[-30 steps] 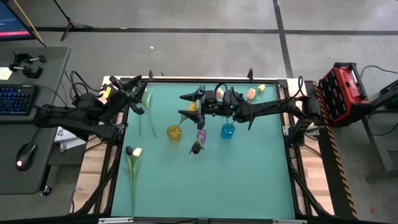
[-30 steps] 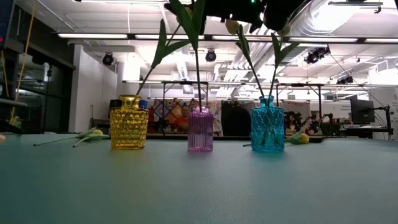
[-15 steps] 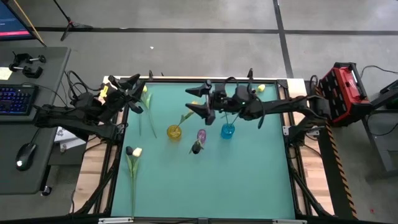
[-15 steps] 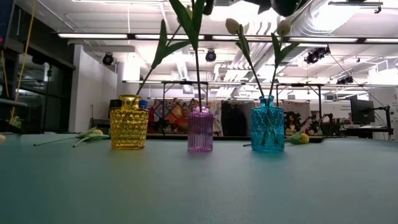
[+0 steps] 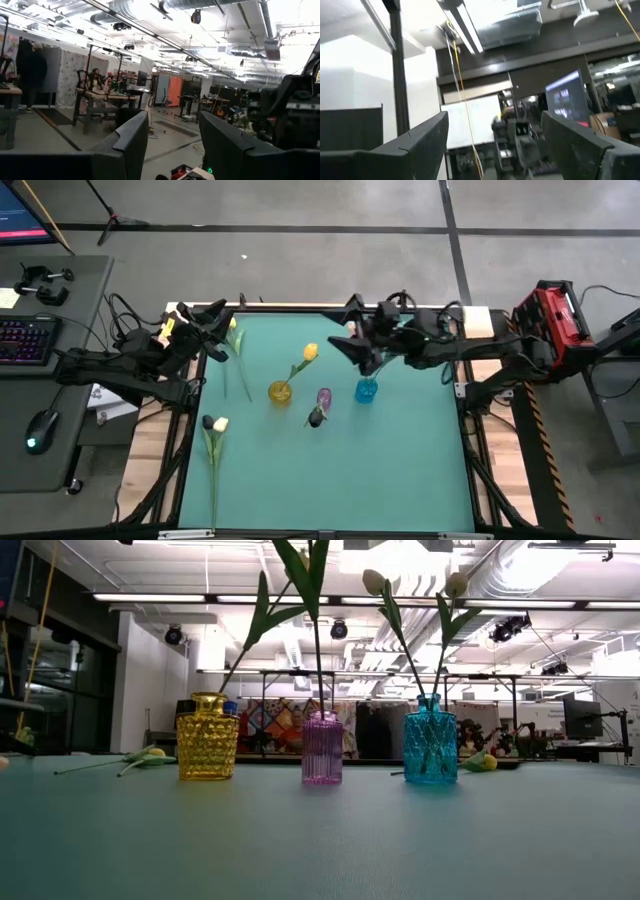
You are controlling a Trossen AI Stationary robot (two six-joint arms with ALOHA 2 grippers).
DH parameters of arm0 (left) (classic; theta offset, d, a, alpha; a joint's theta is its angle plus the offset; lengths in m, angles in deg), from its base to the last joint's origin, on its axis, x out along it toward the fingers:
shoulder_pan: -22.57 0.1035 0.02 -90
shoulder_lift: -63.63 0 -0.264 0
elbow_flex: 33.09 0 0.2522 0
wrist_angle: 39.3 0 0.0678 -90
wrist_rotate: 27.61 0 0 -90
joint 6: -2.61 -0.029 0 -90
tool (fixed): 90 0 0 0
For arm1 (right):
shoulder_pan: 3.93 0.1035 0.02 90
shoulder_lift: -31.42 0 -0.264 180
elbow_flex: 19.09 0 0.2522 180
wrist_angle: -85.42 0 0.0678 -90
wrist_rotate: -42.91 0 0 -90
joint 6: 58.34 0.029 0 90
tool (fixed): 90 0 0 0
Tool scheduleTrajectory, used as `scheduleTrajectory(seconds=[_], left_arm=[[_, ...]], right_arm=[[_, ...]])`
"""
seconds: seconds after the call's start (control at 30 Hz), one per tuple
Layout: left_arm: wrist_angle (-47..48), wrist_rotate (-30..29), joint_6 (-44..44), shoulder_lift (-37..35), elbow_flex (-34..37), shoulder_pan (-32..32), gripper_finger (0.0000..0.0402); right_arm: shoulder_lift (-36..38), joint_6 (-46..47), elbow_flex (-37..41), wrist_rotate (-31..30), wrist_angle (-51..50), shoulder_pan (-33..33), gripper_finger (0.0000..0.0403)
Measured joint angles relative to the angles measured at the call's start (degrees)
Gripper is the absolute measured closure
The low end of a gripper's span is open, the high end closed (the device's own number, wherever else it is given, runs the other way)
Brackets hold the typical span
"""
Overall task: Sort flowers into vase by color
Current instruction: Put the left yellow tulip into the yellow flower vase
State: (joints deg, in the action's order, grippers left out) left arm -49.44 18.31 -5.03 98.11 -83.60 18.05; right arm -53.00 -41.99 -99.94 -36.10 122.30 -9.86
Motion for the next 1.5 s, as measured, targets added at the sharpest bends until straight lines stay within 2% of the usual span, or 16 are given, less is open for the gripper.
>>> scheduleTrajectory(seconds=[0.13,0.27,0.43,0.53,0.63,0.87,0.97,1.07,1.23,1.37,1.5], left_arm=[[0.00,0.33,1.48,0.00,0.00,0.00,0.0238],[-0.48,0.62,2.81,0.81,0.00,0.52,0.0238],[-0.38,4.79,8.47,3.63,0.00,4.09,0.0238],[0.57,5.08,12.50,5.33,-0.15,7.16,0.0238],[8.78,8.05,17.68,7.05,-3.90,11.72,0.0238],[45.51,21.05,33.12,17.50,-20.42,27.58,0.0238],[56.26,25.22,37.74,22.50,-23.37,33.27,0.0238],[61.97,27.19,42.09,26.23,-22.64,36.41,0.0238],[68.07,26.58,47.05,30.34,-18.29,38.06,0.0238],[69.15,23.16,55.23,32.28,-12.15,38.26,0.0238],[68.51,22.69,64.38,34.43,-6.04,38.32,0.0238]], right_arm=[[4.00,-0.45,0.00,0.00,-3.16,0.00,0.0096],[8.60,-4.81,0.00,-0.79,-11.64,-0.06,0.0096],[13.64,-7.95,0.00,-4.68,-22.31,-0.07,0.0096],[16.10,-9.53,0.00,-7.15,-27.96,-0.07,0.0096],[18.28,-10.40,0.00,-9.98,-33.58,-0.07,0.0096],[21.08,-8.79,0.00,-17.01,-43.27,-0.07,0.0096],[21.27,-7.47,0.00,-18.79,-46.21,-0.07,0.0096],[21.20,-6.22,0.00,-19.61,-48.75,-0.07,0.0096],[21.20,-5.69,0.00,-19.65,-51.80,-0.07,0.0096],[21.20,-5.69,0.00,-19.91,-51.74,-0.07,0.0096],[21.20,-5.66,0.00,-20.48,-51.77,-0.07,0.0096]])
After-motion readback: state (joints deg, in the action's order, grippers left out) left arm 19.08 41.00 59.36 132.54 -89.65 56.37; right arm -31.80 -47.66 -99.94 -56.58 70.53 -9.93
